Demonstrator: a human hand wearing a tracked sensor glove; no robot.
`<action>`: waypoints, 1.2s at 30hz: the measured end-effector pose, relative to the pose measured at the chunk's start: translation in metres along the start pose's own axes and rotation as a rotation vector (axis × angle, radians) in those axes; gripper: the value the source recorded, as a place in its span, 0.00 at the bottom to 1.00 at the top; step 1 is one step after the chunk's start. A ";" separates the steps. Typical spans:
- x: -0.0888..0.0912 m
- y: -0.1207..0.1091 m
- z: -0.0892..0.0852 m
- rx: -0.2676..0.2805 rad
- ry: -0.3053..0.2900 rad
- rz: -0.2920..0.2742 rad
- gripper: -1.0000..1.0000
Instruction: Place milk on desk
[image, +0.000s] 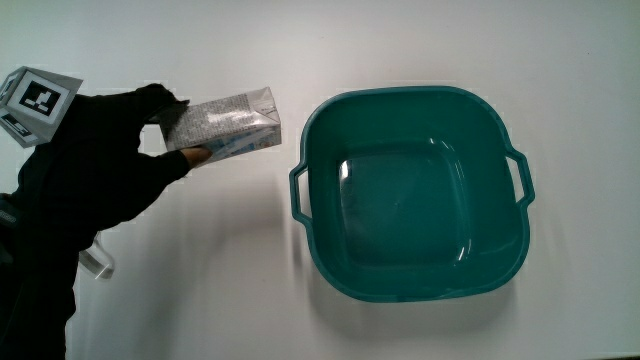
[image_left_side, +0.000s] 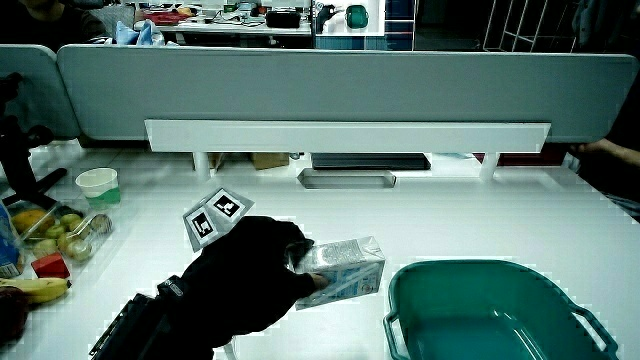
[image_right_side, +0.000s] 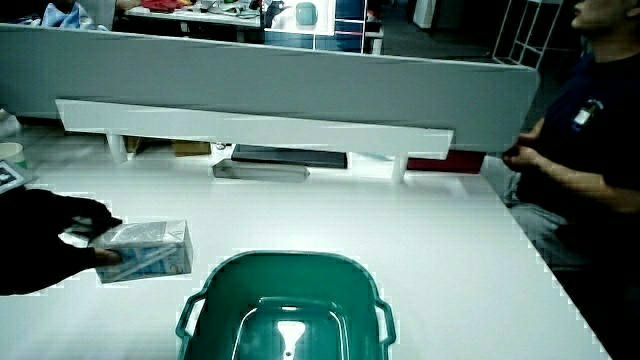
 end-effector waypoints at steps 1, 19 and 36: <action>-0.002 0.001 -0.001 -0.004 -0.007 0.009 0.50; -0.041 0.027 -0.036 -0.039 -0.020 0.062 0.50; -0.070 0.038 -0.062 -0.066 -0.068 0.117 0.50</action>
